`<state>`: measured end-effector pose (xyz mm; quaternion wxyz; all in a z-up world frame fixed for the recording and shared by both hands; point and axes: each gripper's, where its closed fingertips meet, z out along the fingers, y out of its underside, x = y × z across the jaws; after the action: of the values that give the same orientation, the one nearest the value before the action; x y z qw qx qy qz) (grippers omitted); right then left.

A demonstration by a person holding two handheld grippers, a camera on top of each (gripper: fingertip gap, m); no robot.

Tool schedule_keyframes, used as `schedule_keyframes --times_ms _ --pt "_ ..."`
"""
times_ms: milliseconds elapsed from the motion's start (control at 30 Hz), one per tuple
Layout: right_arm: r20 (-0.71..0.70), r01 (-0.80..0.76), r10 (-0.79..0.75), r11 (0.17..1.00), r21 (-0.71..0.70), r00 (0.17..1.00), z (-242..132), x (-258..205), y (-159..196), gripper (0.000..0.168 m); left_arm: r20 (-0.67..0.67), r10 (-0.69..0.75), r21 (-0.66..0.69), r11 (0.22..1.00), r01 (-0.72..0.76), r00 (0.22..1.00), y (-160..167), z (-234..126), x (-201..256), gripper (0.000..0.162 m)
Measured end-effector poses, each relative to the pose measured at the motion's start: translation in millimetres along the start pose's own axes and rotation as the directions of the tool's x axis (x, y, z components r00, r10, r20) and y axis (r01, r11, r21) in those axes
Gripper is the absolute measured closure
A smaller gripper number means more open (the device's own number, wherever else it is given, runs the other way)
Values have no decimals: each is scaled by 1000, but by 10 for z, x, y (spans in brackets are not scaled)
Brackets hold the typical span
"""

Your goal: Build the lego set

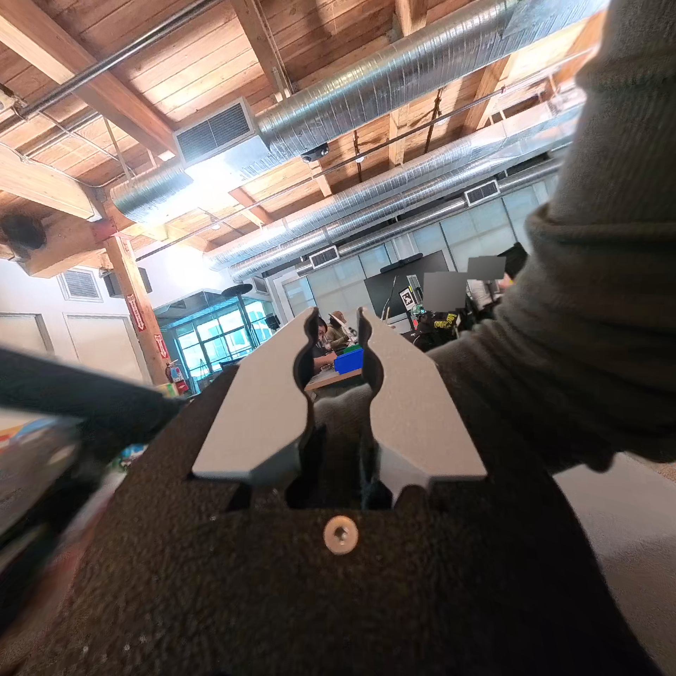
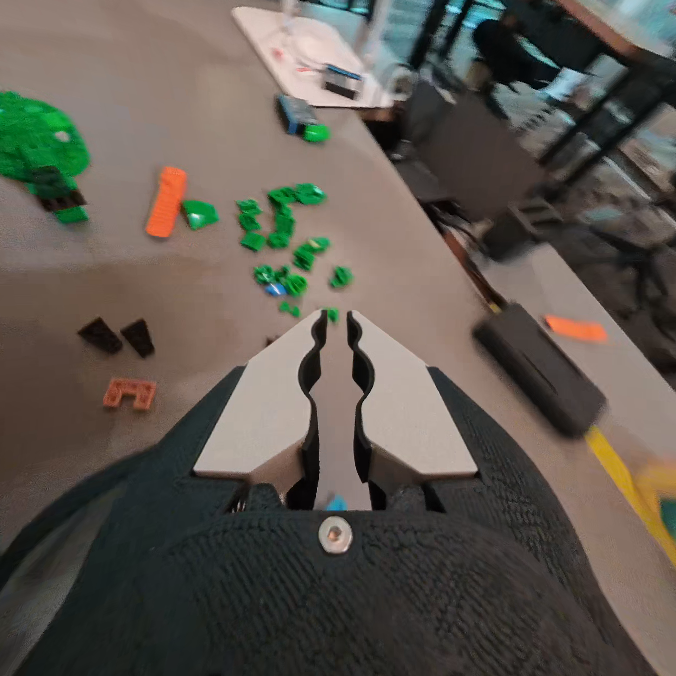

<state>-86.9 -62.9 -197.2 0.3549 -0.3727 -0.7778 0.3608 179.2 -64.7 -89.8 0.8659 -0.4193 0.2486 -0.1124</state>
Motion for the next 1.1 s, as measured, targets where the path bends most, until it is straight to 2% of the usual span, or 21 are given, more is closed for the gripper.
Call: schedule_keyframes --times_ms 33,133,267,333,400,500,567,667,800,900,1100 --pt "-69 -56 56 998 4 996 -220 110 92 161 -3 -1 0 1000 1 1000 -1 2 10 144" --pt "-285 -192 199 980 54 938 -958 372 377 163 -43 0 2 1000 0 999 1 25 105 145" --pt "-612 -234 250 966 108 750 -1973 601 792 165 -146 8 18 1000 -6 989 -35 55 359 147" --pt "-704 -216 273 961 171 656 -2365 608 916 167 -192 45 32 999 -39 980 -67 49 501 148" --pt "-731 -189 315 949 253 605 -2606 567 987 168 -231 85 45 996 -76 969 -92 38 628 150" --pt "-747 -156 326 944 291 579 -2792 530 1023 168 -253 122 59 992 -111 960 -112 36 725 152" --pt "-785 -118 316 946 301 532 -2877 545 1040 168 -253 133 54 991 -123 958 -93 33 724 153" --pt "-857 -71 288 956 286 427 -2991 588 1089 168 -223 124 38 992 -118 967 -66 40 629 154" --pt "-952 -43 175 985 170 249 -3223 649 1186 168 -185 109 9 994 -109 977 -14 51 509 157" --pt "-956 -53 180 984 173 232 -3230 657 1202 168 -171 96 -2 995 -98 981 4 54 468 159" --pt "-948 -67 175 984 163 267 -3097 661 1219 168 -161 94 -13 995 -97 983 26 57 429 162"
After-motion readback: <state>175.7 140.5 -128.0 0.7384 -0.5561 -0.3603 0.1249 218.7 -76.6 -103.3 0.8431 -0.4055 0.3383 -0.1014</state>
